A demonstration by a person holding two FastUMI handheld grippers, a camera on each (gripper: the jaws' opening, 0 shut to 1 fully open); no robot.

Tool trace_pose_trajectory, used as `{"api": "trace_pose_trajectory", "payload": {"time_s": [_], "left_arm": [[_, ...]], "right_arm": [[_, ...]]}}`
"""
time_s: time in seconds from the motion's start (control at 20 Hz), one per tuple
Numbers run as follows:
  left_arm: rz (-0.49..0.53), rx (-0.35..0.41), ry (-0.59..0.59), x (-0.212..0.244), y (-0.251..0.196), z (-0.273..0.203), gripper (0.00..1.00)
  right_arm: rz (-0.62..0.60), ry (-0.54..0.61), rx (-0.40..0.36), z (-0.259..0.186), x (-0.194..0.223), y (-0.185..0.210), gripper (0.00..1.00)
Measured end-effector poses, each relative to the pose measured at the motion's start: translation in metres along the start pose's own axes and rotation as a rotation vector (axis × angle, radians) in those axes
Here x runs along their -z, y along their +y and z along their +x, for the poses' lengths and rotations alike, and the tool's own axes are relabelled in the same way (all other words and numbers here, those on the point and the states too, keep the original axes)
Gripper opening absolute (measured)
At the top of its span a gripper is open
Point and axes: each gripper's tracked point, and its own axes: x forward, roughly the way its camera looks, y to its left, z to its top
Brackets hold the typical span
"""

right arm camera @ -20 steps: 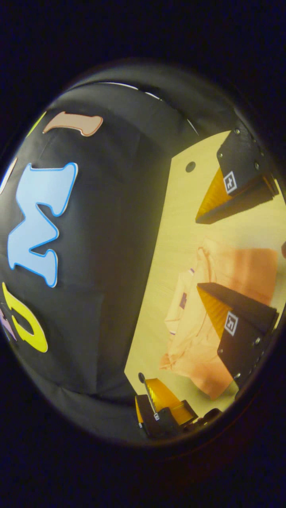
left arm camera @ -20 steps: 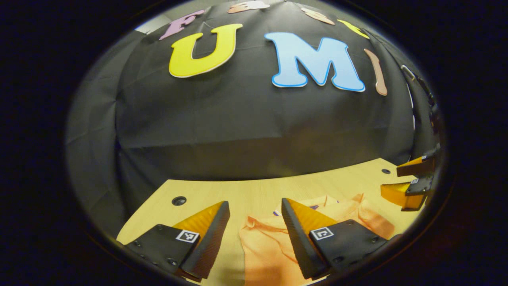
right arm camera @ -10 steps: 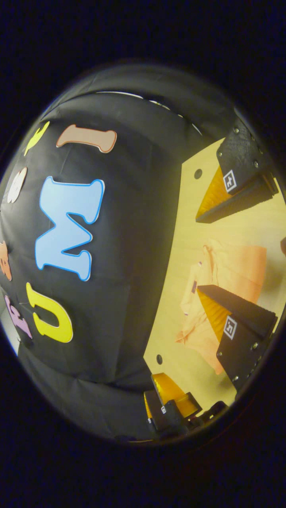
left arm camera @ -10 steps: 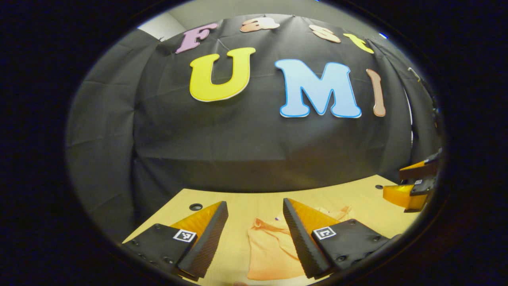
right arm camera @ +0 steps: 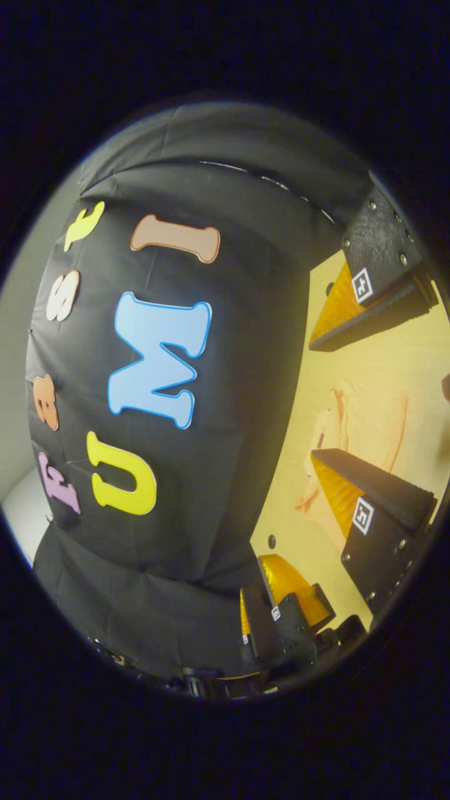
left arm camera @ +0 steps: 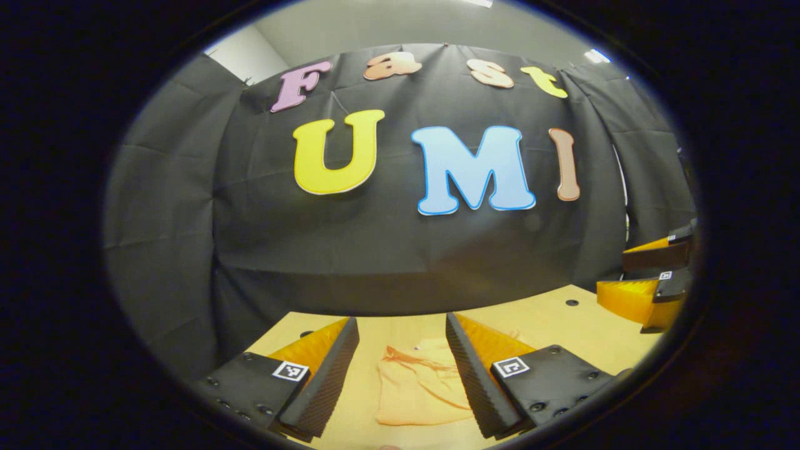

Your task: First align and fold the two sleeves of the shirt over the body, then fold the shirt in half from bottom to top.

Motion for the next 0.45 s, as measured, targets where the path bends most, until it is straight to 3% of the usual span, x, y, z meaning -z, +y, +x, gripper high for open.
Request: {"api": "trace_pose_trajectory", "payload": {"time_s": [0.45], "left_arm": [[-0.04, -0.042, -0.027, -0.01, -0.021, -0.078, 0.92]], "right_arm": [[0.098, -0.056, -0.049, -0.065, -0.005, -0.016, 0.97]]}}
